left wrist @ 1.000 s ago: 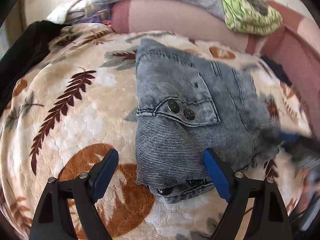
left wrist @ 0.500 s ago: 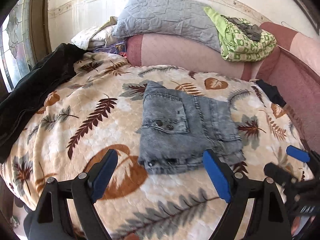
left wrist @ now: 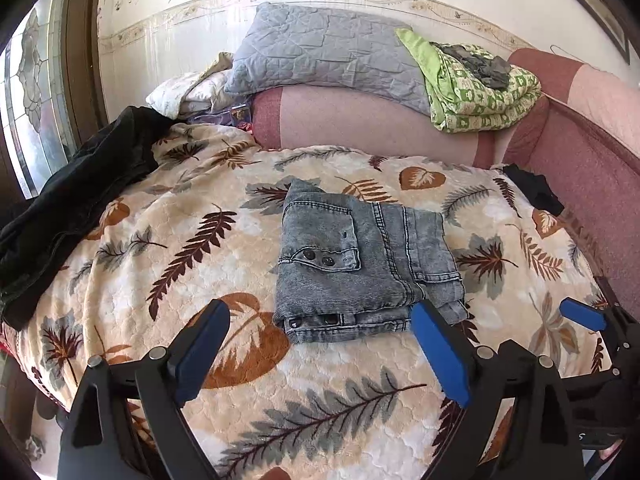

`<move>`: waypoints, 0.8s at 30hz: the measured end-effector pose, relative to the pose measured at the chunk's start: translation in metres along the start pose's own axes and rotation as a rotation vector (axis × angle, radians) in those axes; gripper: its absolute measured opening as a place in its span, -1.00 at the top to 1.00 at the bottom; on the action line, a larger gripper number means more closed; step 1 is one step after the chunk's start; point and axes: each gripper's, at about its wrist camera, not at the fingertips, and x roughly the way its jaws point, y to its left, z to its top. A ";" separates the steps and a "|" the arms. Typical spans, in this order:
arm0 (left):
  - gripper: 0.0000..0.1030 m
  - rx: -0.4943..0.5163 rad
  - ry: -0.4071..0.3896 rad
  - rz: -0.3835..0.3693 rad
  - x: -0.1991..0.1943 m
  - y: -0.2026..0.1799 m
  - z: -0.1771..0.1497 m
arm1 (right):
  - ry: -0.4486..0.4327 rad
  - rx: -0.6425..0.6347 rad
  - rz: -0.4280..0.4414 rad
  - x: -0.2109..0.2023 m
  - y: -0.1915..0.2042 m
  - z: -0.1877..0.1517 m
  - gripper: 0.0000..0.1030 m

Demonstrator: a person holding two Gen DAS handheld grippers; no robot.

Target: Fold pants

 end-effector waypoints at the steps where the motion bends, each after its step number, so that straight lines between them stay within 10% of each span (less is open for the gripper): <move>1: -0.80 -0.005 -0.004 0.001 0.000 0.001 0.000 | 0.001 0.001 -0.003 0.000 0.000 0.000 -1.00; 24: -0.79 -0.040 -0.007 0.003 -0.011 0.011 0.001 | -0.066 0.065 -0.021 -0.004 0.010 0.003 -1.00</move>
